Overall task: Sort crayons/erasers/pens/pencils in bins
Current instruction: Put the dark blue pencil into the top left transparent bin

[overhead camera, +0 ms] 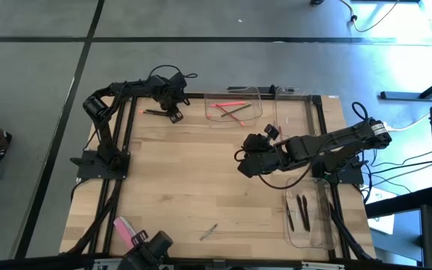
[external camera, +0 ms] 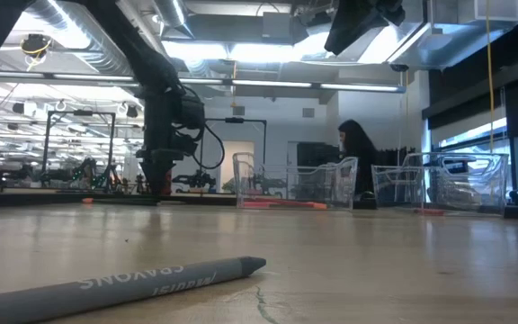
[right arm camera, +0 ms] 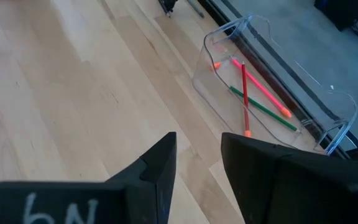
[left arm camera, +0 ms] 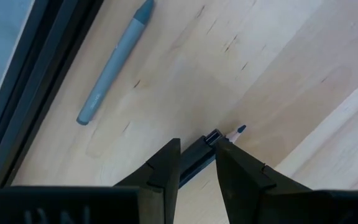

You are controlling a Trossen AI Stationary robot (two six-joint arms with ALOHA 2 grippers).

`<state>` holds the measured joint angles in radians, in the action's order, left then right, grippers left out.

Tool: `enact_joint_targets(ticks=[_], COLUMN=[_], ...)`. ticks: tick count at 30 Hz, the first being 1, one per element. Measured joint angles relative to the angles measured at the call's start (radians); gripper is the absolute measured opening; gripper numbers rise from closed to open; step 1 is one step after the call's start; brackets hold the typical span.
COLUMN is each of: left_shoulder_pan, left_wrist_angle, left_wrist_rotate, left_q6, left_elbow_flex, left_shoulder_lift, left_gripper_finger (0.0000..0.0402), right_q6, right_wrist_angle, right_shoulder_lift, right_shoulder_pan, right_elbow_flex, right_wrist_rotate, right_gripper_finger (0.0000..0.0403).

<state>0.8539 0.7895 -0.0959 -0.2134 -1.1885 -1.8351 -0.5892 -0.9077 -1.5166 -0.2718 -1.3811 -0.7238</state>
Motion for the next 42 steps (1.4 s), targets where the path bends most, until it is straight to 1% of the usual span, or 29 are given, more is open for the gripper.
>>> enact_joint_targets(ticks=[3,13,20,24,31,36,42], left_shoulder_pan=[0.000,-0.008,-0.006,-0.003,-0.004,-0.023,-0.023], left_wrist_angle=[0.001,0.014,0.003,0.003,0.006,0.003,0.003], left_wrist_rotate=[0.000,0.000,0.000,0.000,-0.003,-0.070,-0.077], left_q6=[0.006,0.114,0.259,0.202,0.174,0.140,0.127], left_elbow_flex=[0.000,0.000,0.000,0.000,0.000,0.000,0.000], left_shoulder_lift=[0.000,0.000,0.000,0.000,-0.020,-0.023,-0.023], left_gripper_finger=[0.0094,0.0094,0.0094,0.0094,0.0094,0.0094,0.0094], right_q6=[0.000,0.000,0.000,0.000,0.001,0.020,0.023], right_wrist_angle=[0.000,0.000,0.000,0.000,-0.001,-0.001,-0.001], right_shoulder_lift=[0.000,0.000,0.000,0.000,0.000,0.000,0.000], right_shoulder_pan=[0.000,0.000,0.000,0.000,0.000,0.000,0.000], right_elbow_flex=[0.000,0.000,0.000,0.000,0.000,0.000,0.000], right_wrist_rotate=[0.000,0.001,0.001,0.001,0.002,0.002,0.002], right_gripper_finger=[0.0130,0.0130,0.0130,0.0130,0.0130,0.0130,0.0130])
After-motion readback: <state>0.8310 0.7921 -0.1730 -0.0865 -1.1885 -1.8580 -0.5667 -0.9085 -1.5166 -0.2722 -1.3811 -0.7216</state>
